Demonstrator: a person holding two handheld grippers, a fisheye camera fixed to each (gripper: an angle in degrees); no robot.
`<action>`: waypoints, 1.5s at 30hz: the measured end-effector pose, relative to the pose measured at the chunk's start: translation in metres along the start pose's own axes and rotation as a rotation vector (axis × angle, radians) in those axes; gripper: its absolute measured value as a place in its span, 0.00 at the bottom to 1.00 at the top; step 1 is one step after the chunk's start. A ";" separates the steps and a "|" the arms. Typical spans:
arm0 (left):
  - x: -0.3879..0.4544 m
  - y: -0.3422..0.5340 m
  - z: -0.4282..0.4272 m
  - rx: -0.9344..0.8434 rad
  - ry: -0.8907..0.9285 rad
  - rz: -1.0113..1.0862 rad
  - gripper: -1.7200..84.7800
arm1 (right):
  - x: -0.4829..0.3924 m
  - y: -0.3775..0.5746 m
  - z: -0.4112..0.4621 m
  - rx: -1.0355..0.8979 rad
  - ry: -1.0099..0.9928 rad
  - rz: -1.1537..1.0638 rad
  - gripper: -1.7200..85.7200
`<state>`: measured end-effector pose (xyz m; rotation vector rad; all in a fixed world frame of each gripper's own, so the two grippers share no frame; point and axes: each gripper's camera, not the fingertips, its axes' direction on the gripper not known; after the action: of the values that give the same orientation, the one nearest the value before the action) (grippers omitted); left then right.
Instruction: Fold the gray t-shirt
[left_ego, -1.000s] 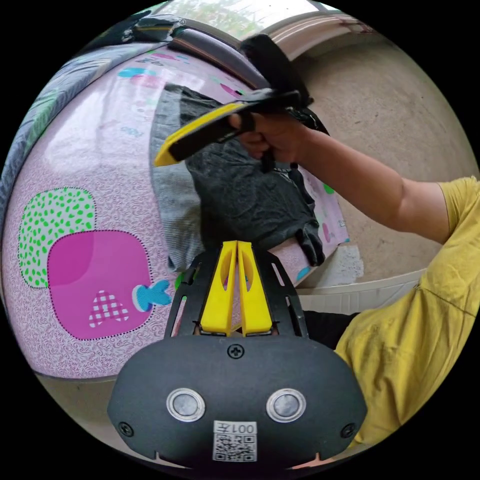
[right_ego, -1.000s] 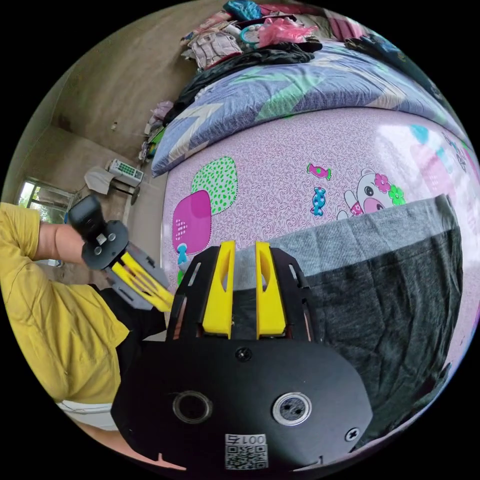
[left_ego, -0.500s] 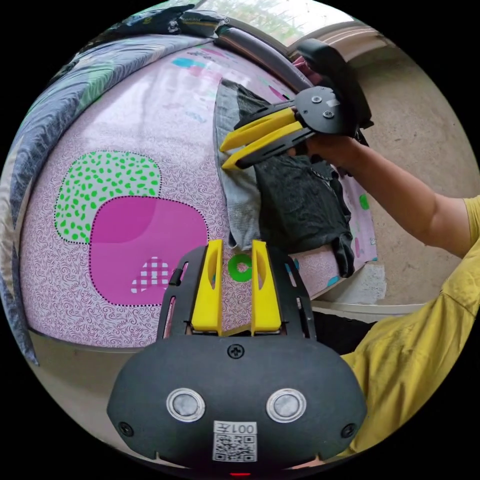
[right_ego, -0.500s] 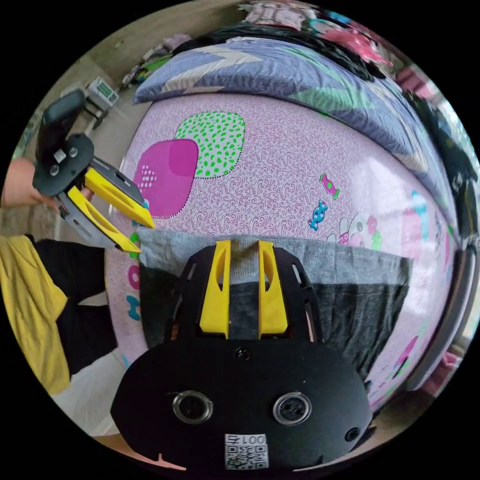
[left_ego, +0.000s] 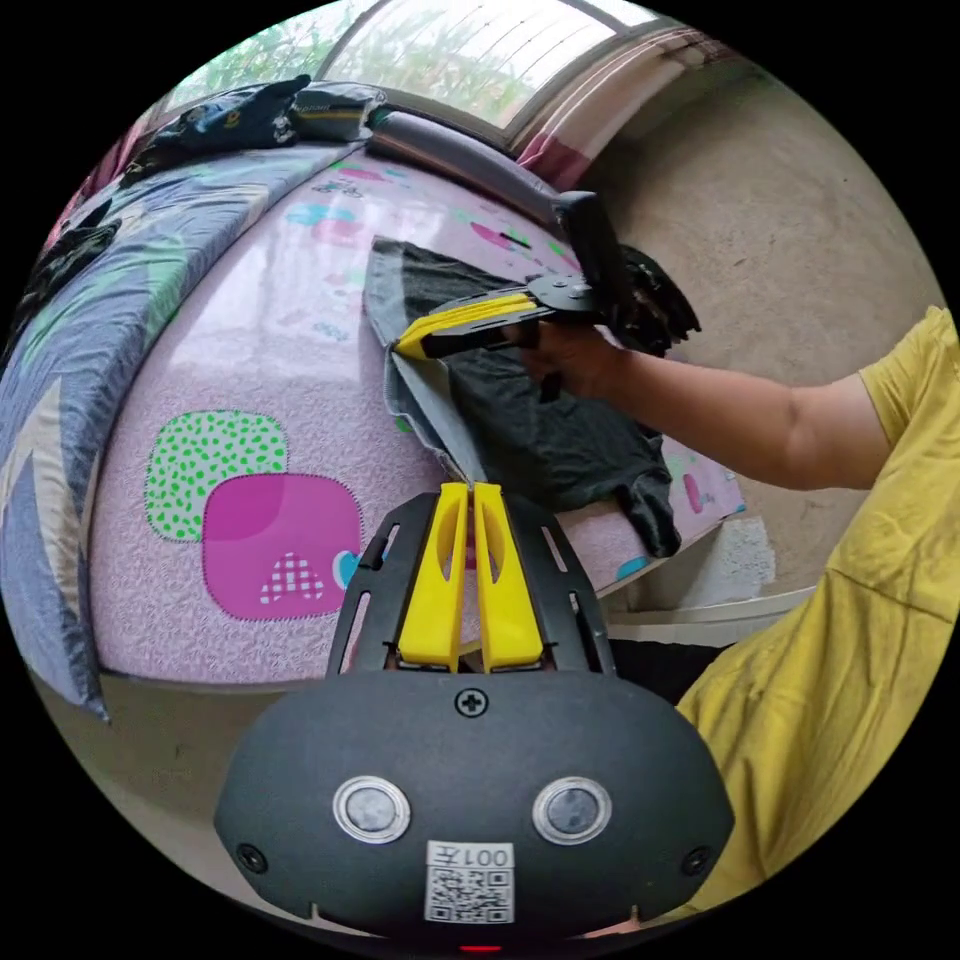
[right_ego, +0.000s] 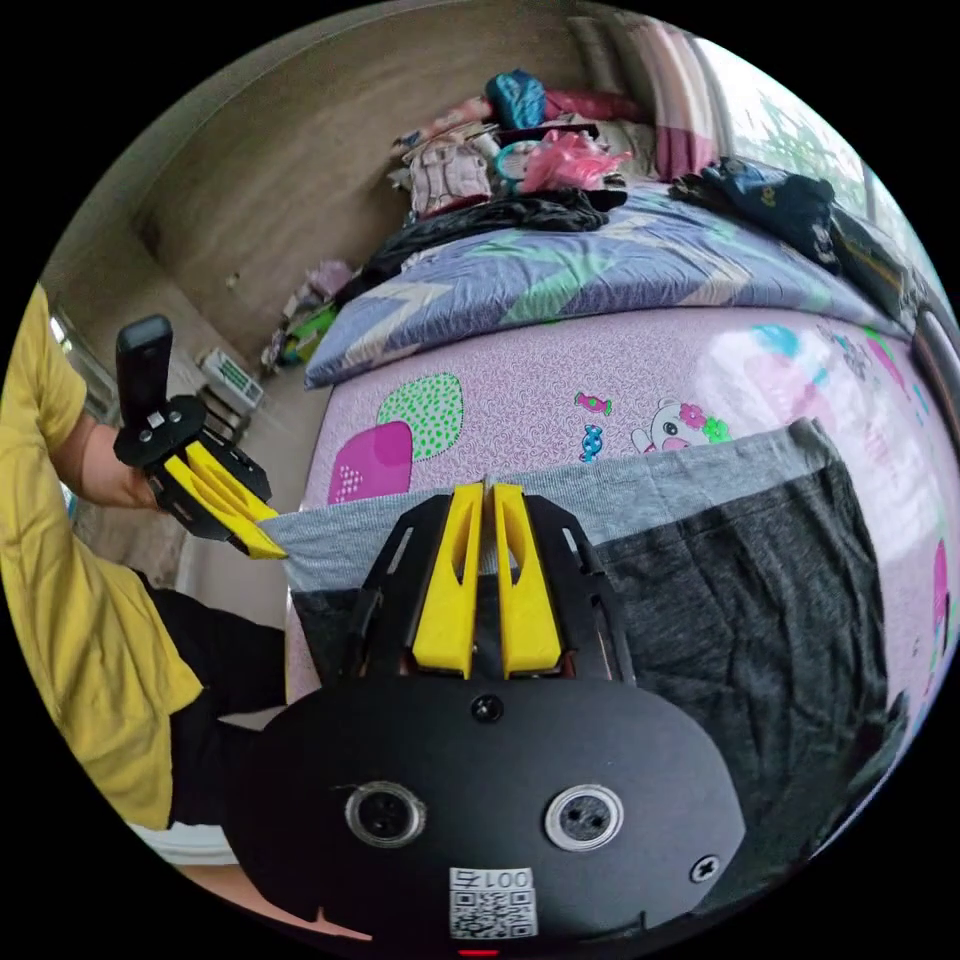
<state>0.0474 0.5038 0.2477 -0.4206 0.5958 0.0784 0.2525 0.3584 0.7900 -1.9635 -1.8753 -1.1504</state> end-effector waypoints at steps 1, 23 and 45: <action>-0.002 -0.002 0.001 -0.036 -0.029 -0.034 0.01 | 0.001 0.000 0.002 -0.002 -0.012 0.014 0.03; 0.048 -0.075 0.081 -0.118 0.005 -0.107 0.00 | -0.023 0.102 -0.121 0.087 0.086 0.291 0.02; 0.125 -0.371 0.116 -0.076 -0.099 0.079 0.06 | 0.139 0.205 -0.424 0.145 0.436 0.435 0.02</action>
<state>0.2832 0.2064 0.3978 -0.4643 0.5132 0.1966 0.2586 0.1647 1.2412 -1.7418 -1.2054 -1.1495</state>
